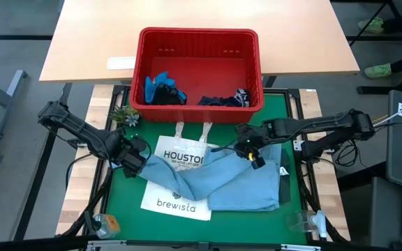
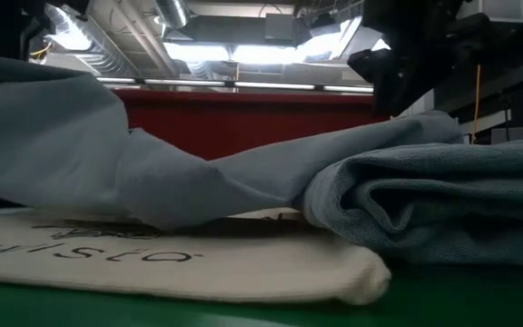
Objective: Fold Laundry from Bin
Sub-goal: Fold the light blue jeans
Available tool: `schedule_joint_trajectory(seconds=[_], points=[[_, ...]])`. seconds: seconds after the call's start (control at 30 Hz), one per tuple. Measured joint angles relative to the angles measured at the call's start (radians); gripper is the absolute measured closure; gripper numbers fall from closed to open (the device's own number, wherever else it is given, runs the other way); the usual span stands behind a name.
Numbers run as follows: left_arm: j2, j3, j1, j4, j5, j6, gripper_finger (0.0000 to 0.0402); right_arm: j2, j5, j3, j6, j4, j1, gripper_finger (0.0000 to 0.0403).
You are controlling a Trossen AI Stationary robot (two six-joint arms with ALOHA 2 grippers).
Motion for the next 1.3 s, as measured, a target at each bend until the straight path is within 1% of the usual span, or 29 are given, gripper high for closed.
schedule_joint_trajectory(seconds=[0.1, 0.23, 0.5, 0.6, 0.73, 0.77, 0.83, 0.93, 1.03, 1.1, 1.2, 1.3], points=[[0.0, -0.003, -0.004, 0.024, 0.003, 0.0, 0.0376, 0.005, 0.0, 0.0, 0.0, 0.004, 0.0, 0.0276], [0.0, -0.003, -0.004, 0.055, 0.0, 0.001, 0.0371, 0.021, -0.032, 0.0, 0.001, -0.011, 0.0, 0.0276], [0.0, -0.003, -0.004, 0.09, 0.005, 0.005, 0.0373, 0.079, -0.034, 0.0, 0.003, -0.02, 0.0, 0.0281], [0.0, -0.003, -0.003, 0.09, 0.006, 0.001, 0.0365, 0.086, -0.034, 0.0, 0.007, -0.018, 0.0, 0.0311], [0.0, -0.003, -0.003, 0.09, 0.007, -0.046, 0.0335, 0.085, -0.001, 0.001, 0.007, 0.004, 0.0, 0.0385], [0.0, -0.003, -0.002, 0.09, 0.007, -0.056, 0.0327, 0.084, 0.005, 0.001, 0.007, 0.009, 0.0, 0.0393], [0.0, -0.003, -0.003, 0.093, 0.007, -0.077, 0.0308, 0.083, 0.028, 0.001, 0.008, 0.025, 0.0, 0.0388], [0.0, -0.003, -0.003, 0.11, 0.007, -0.097, 0.0281, 0.083, 0.116, 0.001, 0.02, 0.046, 0.0, 0.0381], [0.0, -0.003, -0.003, 0.15, 0.006, -0.1, 0.0259, 0.083, 0.263, 0.001, 0.053, 0.094, 0.0, 0.0396], [0.0, -0.003, -0.003, 0.189, 0.001, -0.097, 0.0248, 0.083, 0.367, 0.001, 0.055, 0.131, 0.0, 0.0398], [0.0, -0.003, -0.003, 0.265, -0.027, -0.096, 0.024, 0.083, 0.51, 0.001, 0.055, 0.181, 0.0, 0.0391], [0.0, -0.003, -0.003, 0.343, -0.085, -0.095, 0.024, 0.083, 0.652, 0.001, 0.052, 0.213, 0.0, 0.0394]])
